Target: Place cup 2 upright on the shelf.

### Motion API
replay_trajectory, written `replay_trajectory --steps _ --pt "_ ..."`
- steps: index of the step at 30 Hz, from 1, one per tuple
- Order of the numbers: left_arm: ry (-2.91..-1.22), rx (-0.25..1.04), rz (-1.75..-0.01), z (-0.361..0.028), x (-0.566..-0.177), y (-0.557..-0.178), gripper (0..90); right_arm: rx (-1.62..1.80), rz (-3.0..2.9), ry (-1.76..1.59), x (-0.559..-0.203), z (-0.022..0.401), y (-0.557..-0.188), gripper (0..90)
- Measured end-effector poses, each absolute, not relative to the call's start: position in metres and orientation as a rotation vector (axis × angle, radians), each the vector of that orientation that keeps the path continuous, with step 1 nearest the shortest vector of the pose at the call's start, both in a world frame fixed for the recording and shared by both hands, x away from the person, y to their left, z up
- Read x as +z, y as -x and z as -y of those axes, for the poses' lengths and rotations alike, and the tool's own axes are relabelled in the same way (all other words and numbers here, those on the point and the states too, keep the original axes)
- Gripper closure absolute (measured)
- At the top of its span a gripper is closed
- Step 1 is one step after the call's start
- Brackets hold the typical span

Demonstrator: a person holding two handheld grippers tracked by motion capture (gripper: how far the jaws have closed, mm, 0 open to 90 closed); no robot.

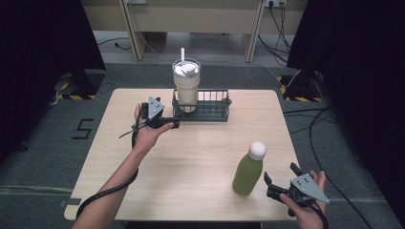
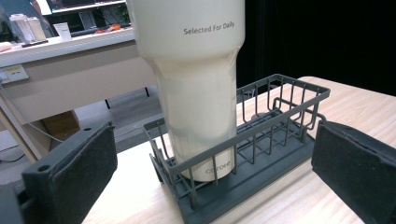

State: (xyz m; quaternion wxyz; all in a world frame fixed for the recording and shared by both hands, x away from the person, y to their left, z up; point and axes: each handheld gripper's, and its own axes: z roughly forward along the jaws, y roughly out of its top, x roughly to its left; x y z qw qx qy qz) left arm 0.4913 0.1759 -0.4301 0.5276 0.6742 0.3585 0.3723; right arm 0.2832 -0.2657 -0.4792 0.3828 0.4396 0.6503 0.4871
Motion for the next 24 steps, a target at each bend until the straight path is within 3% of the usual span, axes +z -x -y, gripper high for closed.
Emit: replay_trajectory --steps 24 --pt "-1.621 0.905 -0.85 -0.179 -0.429 -0.484 0.0 1.376 -1.692 -1.011 -0.465 0.241 -0.251 3.6"
